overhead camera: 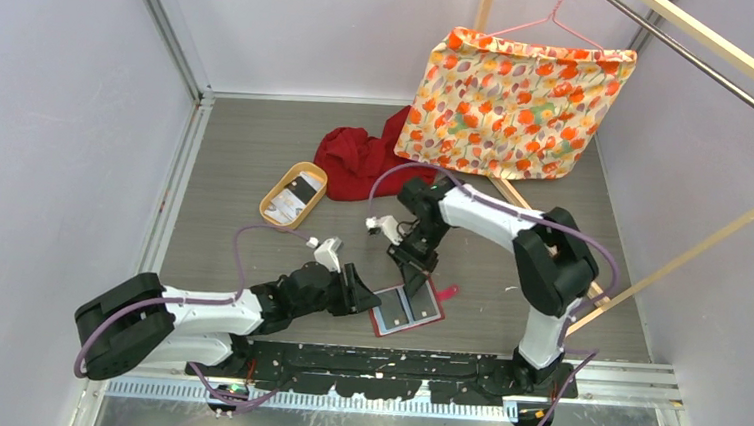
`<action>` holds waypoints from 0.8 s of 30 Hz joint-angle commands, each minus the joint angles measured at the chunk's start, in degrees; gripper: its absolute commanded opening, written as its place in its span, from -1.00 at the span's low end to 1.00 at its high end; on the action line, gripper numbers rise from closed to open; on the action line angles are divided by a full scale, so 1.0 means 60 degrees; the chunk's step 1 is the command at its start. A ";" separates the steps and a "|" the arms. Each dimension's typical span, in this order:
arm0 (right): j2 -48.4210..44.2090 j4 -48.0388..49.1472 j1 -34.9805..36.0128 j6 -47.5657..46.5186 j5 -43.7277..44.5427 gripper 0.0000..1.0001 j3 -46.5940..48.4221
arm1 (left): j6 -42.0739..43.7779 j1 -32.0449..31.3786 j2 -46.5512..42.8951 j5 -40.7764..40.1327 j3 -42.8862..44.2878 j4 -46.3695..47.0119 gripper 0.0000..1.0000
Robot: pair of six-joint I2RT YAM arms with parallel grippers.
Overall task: Put the credit cards into the card holder
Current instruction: Insert the credit card into the card holder, then close the card holder at the center of the board.
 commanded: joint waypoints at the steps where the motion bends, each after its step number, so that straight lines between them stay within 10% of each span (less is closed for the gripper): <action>1: -0.1480 -0.1446 -0.0877 -0.1922 -0.1087 -0.71 0.0283 | -0.0395 0.0025 -0.0470 -0.0234 -0.0013 -0.0684 -0.03; 10: -0.3426 0.0191 -0.2126 -0.1446 -0.0113 -0.22 -0.1325 | -0.1480 0.0027 -0.1228 0.0138 -0.0237 -0.1888 0.31; 24: -0.0706 0.0331 -0.1480 -0.0731 0.1087 -0.41 -0.1210 | -0.2289 -0.0062 0.0904 0.0725 -0.0056 -0.1129 0.53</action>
